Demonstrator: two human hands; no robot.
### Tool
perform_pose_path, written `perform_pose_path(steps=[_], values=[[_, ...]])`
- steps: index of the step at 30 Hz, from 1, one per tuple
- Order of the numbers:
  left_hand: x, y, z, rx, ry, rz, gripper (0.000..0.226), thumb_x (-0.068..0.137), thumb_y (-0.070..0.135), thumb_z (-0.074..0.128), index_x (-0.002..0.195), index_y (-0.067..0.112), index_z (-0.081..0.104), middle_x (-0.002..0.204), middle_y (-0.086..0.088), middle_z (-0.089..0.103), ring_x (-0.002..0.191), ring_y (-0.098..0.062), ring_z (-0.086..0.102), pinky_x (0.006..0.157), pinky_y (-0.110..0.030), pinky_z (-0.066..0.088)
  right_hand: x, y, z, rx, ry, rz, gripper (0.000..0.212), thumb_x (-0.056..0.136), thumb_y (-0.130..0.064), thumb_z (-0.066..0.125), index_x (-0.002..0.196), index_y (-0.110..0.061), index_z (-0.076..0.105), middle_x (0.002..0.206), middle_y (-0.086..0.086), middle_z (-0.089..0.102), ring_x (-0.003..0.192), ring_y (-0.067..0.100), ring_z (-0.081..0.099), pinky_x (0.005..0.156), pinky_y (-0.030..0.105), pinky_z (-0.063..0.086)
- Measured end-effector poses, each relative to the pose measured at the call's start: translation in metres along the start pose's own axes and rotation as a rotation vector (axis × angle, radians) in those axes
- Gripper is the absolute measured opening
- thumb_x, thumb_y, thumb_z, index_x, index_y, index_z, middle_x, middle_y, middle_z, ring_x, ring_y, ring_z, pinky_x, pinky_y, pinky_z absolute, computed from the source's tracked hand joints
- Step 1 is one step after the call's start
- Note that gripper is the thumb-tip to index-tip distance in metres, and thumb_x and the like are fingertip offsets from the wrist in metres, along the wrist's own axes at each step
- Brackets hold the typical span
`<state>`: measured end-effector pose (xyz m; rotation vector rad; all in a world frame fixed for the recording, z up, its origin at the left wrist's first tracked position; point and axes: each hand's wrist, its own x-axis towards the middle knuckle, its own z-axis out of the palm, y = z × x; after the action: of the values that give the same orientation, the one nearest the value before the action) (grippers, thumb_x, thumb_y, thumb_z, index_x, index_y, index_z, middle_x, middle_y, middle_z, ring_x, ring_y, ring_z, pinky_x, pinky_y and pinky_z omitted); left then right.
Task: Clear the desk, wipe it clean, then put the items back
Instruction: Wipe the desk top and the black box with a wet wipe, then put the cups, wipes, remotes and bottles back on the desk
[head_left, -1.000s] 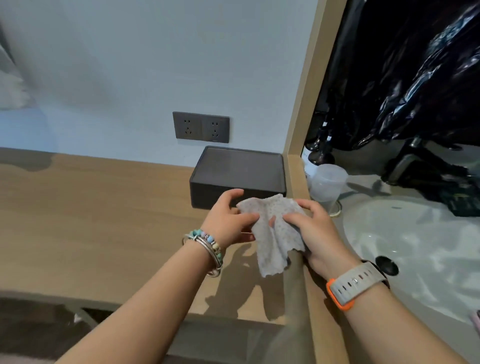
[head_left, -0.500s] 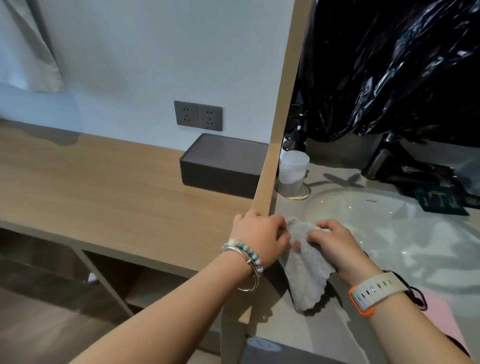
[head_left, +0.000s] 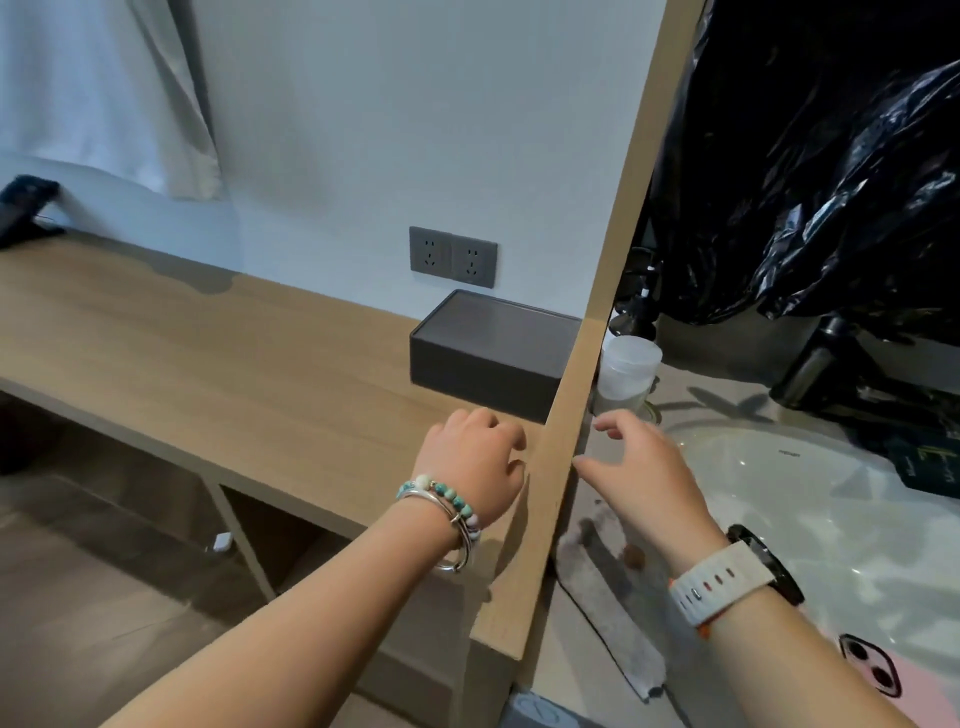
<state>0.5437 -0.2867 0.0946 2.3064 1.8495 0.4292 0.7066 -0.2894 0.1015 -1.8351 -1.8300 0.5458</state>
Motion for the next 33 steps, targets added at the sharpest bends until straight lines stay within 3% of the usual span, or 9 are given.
perform_pose_path(steps=[7,15,25,33], values=[[-0.028,-0.1,-0.049,0.15,0.132,-0.201,0.03,0.095,0.037,0.041,0.122,0.029,0.051,0.117,0.006,0.056,0.107,-0.015,0.051,0.092,-0.03,0.042,0.024,-0.117,0.056,-0.091,-0.152,-0.341,0.039,0.087,-0.033,0.058,0.124,-0.03,0.048,0.127,-0.007,0.051,0.118,0.015,0.048,0.097,0.037,0.043],[-0.09,-0.268,-0.106,0.264,0.21,-0.494,0.032,0.094,0.039,0.04,0.124,0.031,0.05,0.117,0.008,0.056,0.106,-0.011,0.051,0.091,-0.027,0.042,0.029,-0.282,0.192,-0.149,-0.37,-0.704,0.04,0.089,-0.032,0.055,0.128,-0.028,0.047,0.132,-0.007,0.049,0.121,0.014,0.047,0.099,0.032,0.039],[-0.166,-0.492,-0.202,0.368,0.239,-0.702,0.035,0.095,0.039,0.038,0.128,0.03,0.046,0.125,0.007,0.051,0.115,-0.015,0.047,0.096,-0.029,0.037,0.034,-0.495,0.345,-0.081,-0.464,-0.873,0.036,0.09,-0.033,0.051,0.125,-0.028,0.048,0.128,-0.005,0.052,0.115,0.016,0.049,0.093,0.032,0.043],[-0.154,-0.642,-0.247,0.365,0.269,-0.758,0.027,0.094,0.039,0.041,0.117,0.03,0.051,0.118,0.009,0.053,0.109,-0.011,0.047,0.092,-0.025,0.036,0.089,-0.614,0.442,-0.046,-0.504,-0.933,0.035,0.09,-0.032,0.052,0.124,-0.026,0.049,0.126,-0.004,0.053,0.114,0.015,0.05,0.092,0.031,0.043]])
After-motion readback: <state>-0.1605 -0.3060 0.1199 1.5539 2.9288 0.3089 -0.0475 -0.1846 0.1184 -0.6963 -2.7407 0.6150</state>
